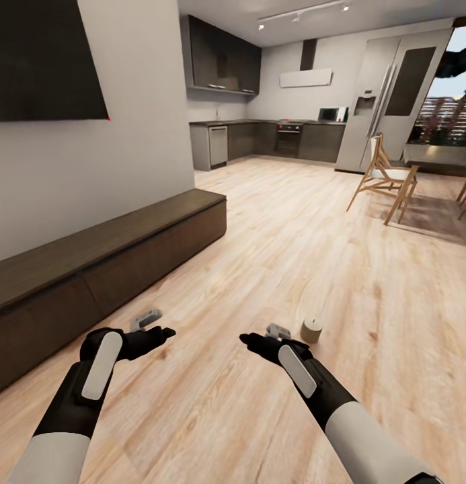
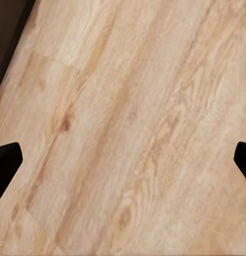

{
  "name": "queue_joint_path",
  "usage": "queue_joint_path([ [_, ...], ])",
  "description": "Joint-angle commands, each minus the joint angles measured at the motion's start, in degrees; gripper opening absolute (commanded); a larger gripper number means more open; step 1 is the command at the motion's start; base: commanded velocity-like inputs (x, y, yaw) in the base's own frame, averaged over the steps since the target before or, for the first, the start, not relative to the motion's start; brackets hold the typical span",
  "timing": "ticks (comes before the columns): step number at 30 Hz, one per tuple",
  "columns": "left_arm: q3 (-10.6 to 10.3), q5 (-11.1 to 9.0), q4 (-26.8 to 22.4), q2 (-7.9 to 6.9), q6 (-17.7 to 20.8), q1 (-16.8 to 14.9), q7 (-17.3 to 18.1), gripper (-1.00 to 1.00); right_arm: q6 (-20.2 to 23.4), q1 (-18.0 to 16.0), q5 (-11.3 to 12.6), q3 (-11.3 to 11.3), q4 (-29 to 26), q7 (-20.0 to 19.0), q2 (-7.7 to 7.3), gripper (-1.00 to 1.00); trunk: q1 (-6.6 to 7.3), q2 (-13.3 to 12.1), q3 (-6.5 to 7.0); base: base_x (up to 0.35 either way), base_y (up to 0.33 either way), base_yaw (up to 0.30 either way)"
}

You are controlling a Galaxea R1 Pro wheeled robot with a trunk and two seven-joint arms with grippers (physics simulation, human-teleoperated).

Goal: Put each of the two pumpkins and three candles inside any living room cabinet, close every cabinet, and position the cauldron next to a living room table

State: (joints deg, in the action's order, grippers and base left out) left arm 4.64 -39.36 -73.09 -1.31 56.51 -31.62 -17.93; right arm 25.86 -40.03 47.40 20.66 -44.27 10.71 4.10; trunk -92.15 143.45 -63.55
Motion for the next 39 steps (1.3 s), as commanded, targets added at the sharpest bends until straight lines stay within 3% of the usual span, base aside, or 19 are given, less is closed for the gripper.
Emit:
queue_joint_path([
  [1, 0.0, -0.6, -0.1, -0.01, 0.2, 0.0, -0.5, 1.0, 0.1, 0.0, 0.6, 0.2, 0.0, 0.2, -0.03, 1.0, 0.01, 0.0, -0.12, 0.0, 0.0, -0.219],
  [39, 0.0, -0.6, 0.0, 0.08, 0.2, 0.0, -0.5, 1.0, 0.0, 0.0, 0.5, 0.2, 0.9, -1.3, 0.03, 1.0, 0.01, 0.0, -2.6, 0.0, 0.0, -0.218],
])
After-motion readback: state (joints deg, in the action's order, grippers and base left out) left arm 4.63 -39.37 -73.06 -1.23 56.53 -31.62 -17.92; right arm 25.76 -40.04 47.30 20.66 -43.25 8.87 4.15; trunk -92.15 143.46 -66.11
